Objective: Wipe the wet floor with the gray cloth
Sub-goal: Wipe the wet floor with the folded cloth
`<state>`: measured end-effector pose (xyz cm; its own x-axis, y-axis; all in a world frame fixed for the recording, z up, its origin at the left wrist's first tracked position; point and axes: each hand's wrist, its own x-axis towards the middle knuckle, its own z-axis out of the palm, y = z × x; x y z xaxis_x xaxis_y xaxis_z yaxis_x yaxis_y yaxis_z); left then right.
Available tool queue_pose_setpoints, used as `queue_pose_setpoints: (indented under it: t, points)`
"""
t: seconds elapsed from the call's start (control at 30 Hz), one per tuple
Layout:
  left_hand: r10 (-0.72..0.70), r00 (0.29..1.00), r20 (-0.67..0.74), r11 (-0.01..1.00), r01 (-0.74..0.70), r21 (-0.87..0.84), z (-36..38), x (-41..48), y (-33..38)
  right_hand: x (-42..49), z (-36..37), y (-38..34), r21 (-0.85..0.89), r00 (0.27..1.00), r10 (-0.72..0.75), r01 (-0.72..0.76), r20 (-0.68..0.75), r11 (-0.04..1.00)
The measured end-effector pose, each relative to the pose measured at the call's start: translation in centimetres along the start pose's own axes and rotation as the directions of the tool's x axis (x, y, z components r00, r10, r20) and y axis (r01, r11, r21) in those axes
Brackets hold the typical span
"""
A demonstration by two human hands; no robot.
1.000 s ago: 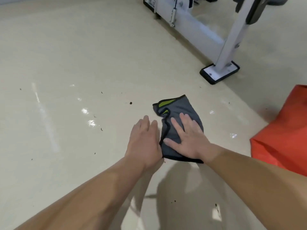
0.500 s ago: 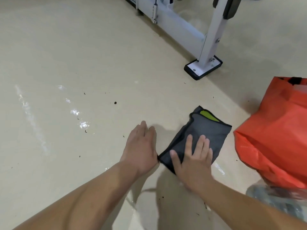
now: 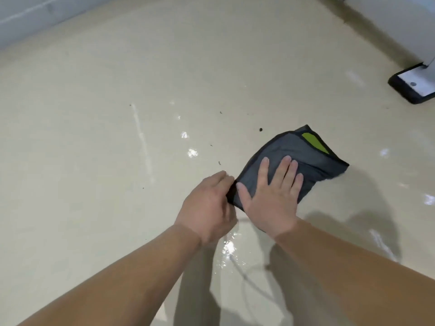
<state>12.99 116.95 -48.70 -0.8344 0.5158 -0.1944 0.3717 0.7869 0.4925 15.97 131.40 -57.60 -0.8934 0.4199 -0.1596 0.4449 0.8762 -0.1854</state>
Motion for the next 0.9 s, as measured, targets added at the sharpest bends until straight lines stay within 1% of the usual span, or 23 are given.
queue_pose_setpoints:
  t: [0.07, 0.1, 0.17, 0.2, 0.27, 0.3, 0.37, 0.43, 0.47, 0.6, 0.7, 0.77, 0.8, 0.83, 0.87, 0.9]
  points:
    - [-0.091, 0.996, -0.023, 0.995, 0.092, 0.041, -2.2, -1.8, -2.1, 0.4, 0.4, -3.8, -0.015, 0.987, -0.113, 0.115, 0.113, 0.993]
    - [-0.158, 0.987, -0.011, 0.986, 0.158, 0.055, -3.1, -2.8, -3.1, 0.4, 0.7, -5.5, -0.026, 0.973, -0.168, 0.174, 0.158, 0.984]
    - [-0.289, 0.957, 0.012, 0.953, 0.287, 0.101, -4.8, -5.1, -5.0, -0.1, 1.2, -8.8, -0.040, 0.936, -0.289, 0.302, 0.200, 0.952]
    - [-0.332, 0.943, 0.034, 0.935, 0.324, 0.146, -5.5, -6.4, -6.0, -0.9, 1.3, -10.2, -0.048, 0.913, -0.344, 0.362, 0.217, 0.931]
    - [-0.380, 0.920, 0.100, 0.904, 0.346, 0.252, -6.2, -8.6, -7.5, -2.7, 1.9, -11.1, -0.071, 0.866, -0.424, 0.456, 0.265, 0.887]
    - [-0.415, 0.901, 0.128, 0.883, 0.366, 0.293, -6.3, -9.8, -8.3, -3.6, 2.2, -11.1, -0.070, 0.846, -0.460, 0.493, 0.271, 0.867]
    - [-0.454, 0.883, 0.120, 0.859, 0.398, 0.321, -5.8, -11.3, -9.5, -5.1, 2.2, -10.4, -0.064, 0.824, -0.522, 0.546, 0.219, 0.835]
    - [-0.471, 0.879, 0.071, 0.861, 0.440, 0.256, -4.8, -12.8, -10.6, -7.4, 2.6, -9.6, -0.043, 0.801, -0.572, 0.587, 0.174, 0.809]
    - [-0.461, 0.886, 0.038, 0.871, 0.444, 0.212, -4.2, -13.5, -11.0, -8.8, 2.8, -9.3, -0.033, 0.791, -0.589, 0.602, 0.166, 0.798]
    - [-0.402, 0.912, -0.075, 0.909, 0.408, 0.090, -2.3, -16.9, -12.0, -15.6, 4.2, -7.8, -0.037, 0.745, -0.631, 0.652, 0.217, 0.757]
    - [-0.351, 0.930, -0.104, 0.932, 0.358, 0.057, -0.6, -18.3, -12.1, -19.8, 3.9, -6.5, -0.051, 0.693, -0.671, 0.705, 0.264, 0.708]
    - [-0.281, 0.950, -0.136, 0.955, 0.291, 0.057, 0.8, -18.6, -11.4, -20.1, 2.6, -6.6, -0.032, 0.681, -0.684, 0.714, 0.264, 0.699]
    - [-0.240, 0.959, -0.153, 0.965, 0.253, 0.071, 1.3, -18.5, -10.9, -19.2, 1.5, -6.9, -0.011, 0.703, -0.678, 0.696, 0.214, 0.718]
    - [-0.194, 0.967, -0.166, 0.972, 0.212, 0.101, 1.8, -18.3, -10.2, -17.9, 0.4, -7.1, 0.000, 0.746, -0.649, 0.656, 0.146, 0.754]
    - [-0.140, 0.975, -0.172, 0.975, 0.167, 0.149, 2.3, -18.0, -9.6, -16.5, -0.7, -7.2, -0.002, 0.796, -0.597, 0.600, 0.094, 0.800]
    - [-0.082, 0.982, -0.169, 0.974, 0.115, 0.197, 2.9, -17.7, -9.1, -15.1, -1.8, -7.2, -0.022, 0.838, -0.538, 0.542, 0.087, 0.840]
